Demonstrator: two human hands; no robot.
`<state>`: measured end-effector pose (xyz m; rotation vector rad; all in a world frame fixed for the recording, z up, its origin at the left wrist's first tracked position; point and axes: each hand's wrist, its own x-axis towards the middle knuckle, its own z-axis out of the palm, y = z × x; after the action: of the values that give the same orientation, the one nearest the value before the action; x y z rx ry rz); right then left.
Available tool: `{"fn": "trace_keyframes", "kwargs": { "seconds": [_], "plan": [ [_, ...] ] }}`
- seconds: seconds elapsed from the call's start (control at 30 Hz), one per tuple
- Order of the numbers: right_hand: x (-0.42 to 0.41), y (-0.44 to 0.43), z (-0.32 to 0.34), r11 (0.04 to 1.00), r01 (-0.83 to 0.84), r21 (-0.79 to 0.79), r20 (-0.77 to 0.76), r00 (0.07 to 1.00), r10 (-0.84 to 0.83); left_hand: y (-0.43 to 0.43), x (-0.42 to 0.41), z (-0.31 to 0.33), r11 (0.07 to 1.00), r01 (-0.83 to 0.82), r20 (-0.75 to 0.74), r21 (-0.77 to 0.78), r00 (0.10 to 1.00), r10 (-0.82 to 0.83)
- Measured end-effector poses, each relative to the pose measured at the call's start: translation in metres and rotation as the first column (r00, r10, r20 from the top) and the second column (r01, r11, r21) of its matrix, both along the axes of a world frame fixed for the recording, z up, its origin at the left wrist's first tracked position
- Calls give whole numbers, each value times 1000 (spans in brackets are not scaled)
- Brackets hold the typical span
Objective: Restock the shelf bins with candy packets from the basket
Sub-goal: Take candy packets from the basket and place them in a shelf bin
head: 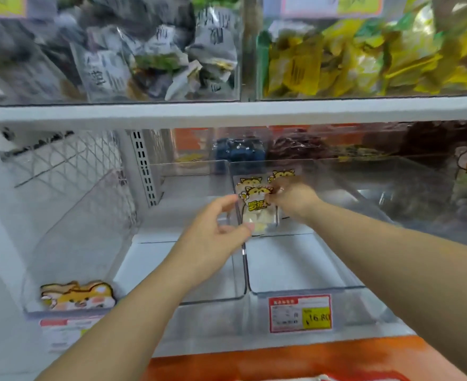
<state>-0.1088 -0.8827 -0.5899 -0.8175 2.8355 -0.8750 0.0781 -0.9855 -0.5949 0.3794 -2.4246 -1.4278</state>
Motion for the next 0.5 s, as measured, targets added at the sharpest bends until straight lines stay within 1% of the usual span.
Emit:
{"fn": "trace_keyframes", "kwargs": {
  "seconds": [0.07, 0.2, 0.3, 0.37, 0.47, 0.5],
  "plan": [
    [-14, -10, -4, 1000, 13, 13, -1, 1000, -13, -2, 0, -3, 1000, -3, -21, 15, 1000, 3],
    [-26, -20, -8, 997, 64, 42, -52, 997, -62, -2, -1, -9, 1000, 4, -78, 28, 997, -1],
    [-29, -21, -12, 992, 79, 96, -91, 993, -70, -1, 0, -10, 999, 3, -102, 43, 995, 1],
    [-30, -20, -16, 990, 110, 85, -47, 993, -107, -2, 0, -11, 999, 3, -109, 49, 994, 2],
    [-28, -19, -25, 993, 111, 35, 121, 986, -114, -1, -1, -11, 999, 3, -113, 51, 994, 3],
    [-26, -18, -28, 994, 107, 29, 157, 981, -110, -1, -1, -11, 999, 2, -115, 54, 993, 4]
  ]
}}
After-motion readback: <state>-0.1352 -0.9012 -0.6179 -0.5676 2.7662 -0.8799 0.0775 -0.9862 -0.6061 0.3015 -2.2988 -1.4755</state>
